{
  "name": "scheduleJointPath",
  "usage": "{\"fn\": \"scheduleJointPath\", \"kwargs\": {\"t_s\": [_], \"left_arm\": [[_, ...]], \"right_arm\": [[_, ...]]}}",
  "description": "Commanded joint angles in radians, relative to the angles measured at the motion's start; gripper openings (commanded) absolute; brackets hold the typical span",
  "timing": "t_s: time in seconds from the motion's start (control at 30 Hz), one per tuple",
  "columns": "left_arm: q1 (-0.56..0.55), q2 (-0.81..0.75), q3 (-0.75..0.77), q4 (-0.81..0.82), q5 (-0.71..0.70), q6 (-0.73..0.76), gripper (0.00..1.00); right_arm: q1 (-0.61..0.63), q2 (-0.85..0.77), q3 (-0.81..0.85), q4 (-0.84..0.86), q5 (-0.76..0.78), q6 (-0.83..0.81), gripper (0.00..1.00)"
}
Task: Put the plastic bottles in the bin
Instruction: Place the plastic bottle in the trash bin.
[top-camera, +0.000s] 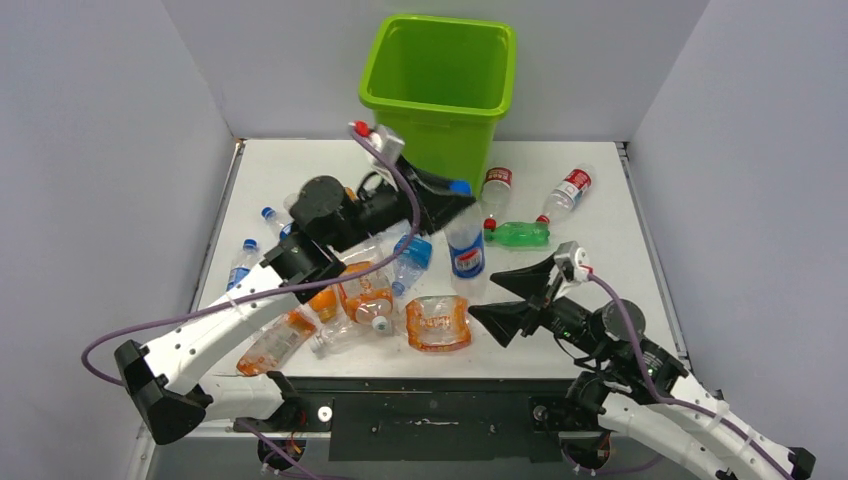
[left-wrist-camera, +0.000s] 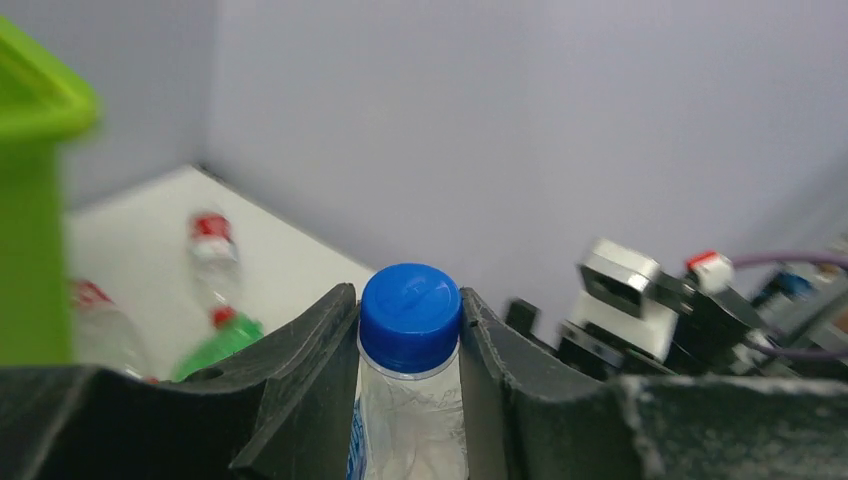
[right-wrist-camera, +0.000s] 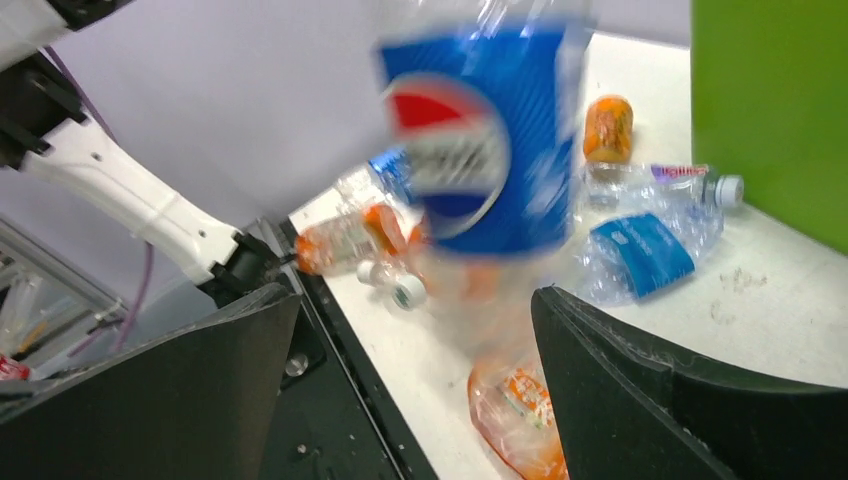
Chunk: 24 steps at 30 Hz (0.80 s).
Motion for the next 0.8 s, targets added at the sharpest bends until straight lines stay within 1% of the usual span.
{"fn": "scheduleJointPath", "kwargs": {"t_s": [0.0, 0.07, 0.17, 0.2, 0.3, 0.4, 0.43, 0.5, 0.63, 0.73, 0.77], "left_arm": [[0.105, -0.066, 0.224, 0.045, -0.155, 0.248, 0.0], [0.15, -0.041, 0.279, 0.128, -0.185, 0.298, 0.0], [0.214, 0.008, 0.31, 0.349, -0.192, 0.325, 0.0], [0.236, 0.05, 0.33, 0.414, -0.191, 0.313, 0.0], [0.306, 0.183, 0.464, 0.483, -0.158, 0.238, 0.0], [0.347, 0.318, 0.529, 0.629, -0.141, 0.177, 0.0], [0.354, 0.367, 0.558, 0.652, -0.13, 0.174, 0.0], [0.363, 0.468, 0.652, 0.648, -0.1, 0.166, 0.0], [0.366, 0.672, 0.868, 0.644, -0.078, 0.123, 0.0], [0.359, 0.772, 0.962, 0.643, -0.104, 0.147, 0.0], [0.358, 0.788, 0.977, 0.641, -0.125, 0.153, 0.13]], "right_arm": [[0.003, -0.055, 0.119, -0.079, 0.021, -0.016, 0.9], [0.003, -0.072, 0.12, -0.098, 0.046, -0.015, 0.9], [0.003, -0.093, 0.101, -0.111, 0.091, -0.007, 0.9], [0.003, -0.1, 0.091, -0.112, 0.11, 0.001, 0.9], [0.003, -0.123, 0.049, -0.099, 0.146, 0.025, 0.9], [0.002, -0.137, 0.013, -0.094, 0.191, 0.052, 0.9], [0.002, -0.143, 0.004, -0.093, 0.205, 0.063, 0.9], [0.002, -0.157, -0.017, -0.091, 0.237, 0.072, 0.9], [0.002, -0.181, -0.035, -0.113, 0.284, 0.078, 0.9], [0.002, -0.195, -0.043, -0.123, 0.297, 0.079, 0.9], [0.003, -0.195, -0.041, -0.128, 0.298, 0.076, 0.9]]}}
